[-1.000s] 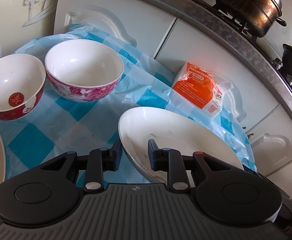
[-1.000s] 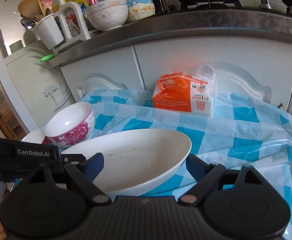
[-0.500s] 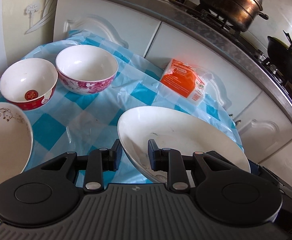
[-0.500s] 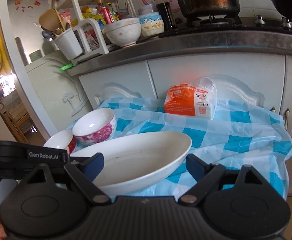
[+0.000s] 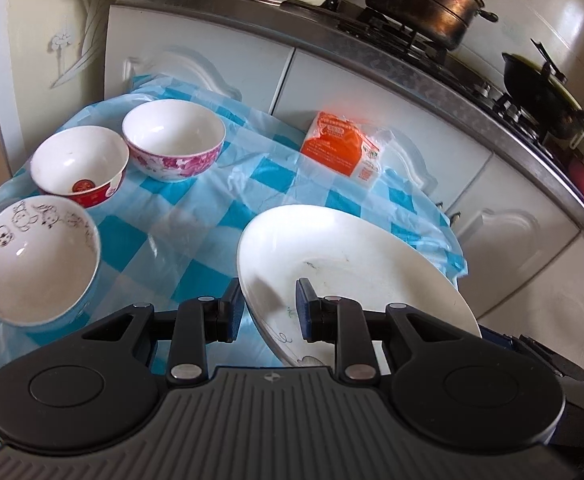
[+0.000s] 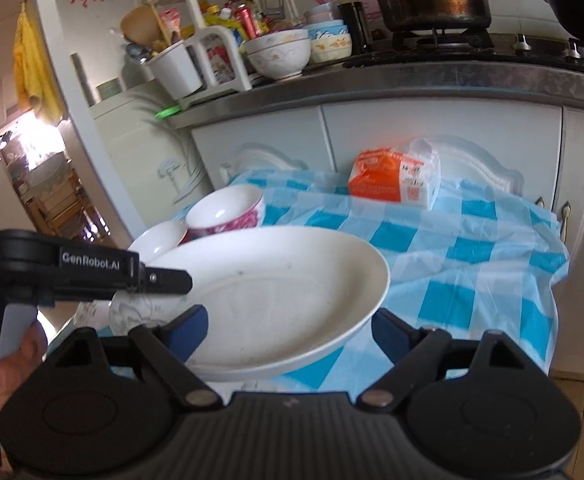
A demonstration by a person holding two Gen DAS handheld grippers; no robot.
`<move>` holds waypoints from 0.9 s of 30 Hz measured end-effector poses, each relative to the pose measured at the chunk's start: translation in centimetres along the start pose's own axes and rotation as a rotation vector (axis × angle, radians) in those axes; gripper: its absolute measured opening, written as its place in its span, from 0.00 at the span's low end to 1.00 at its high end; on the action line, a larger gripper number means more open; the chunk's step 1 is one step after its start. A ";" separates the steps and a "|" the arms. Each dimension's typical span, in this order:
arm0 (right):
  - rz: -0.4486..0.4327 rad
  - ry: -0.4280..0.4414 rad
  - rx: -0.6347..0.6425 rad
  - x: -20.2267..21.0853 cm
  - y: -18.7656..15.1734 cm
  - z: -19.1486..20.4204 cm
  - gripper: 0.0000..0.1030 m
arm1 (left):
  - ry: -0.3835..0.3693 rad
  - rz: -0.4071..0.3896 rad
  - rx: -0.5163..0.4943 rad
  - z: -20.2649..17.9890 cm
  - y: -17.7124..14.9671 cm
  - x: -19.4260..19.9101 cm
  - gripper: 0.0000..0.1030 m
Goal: Organize plates and bowls
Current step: 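Carry the plain white plate with both grippers and lower it onto the flower plate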
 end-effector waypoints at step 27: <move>0.151 0.076 0.072 4.1 -7.6 2.3 0.86 | 0.075 0.140 -0.100 1.3 -8.3 2.4 0.26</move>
Point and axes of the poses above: each gripper's, at about its wrist camera, not at the fingertips, and x roughly against the way its jaws point, z to its left, y to its top, the point moved 10 cm from there along -x, roughly the way its jaws point, and after that the axes turned 2 degrees about -z, right-handed, at the moved point
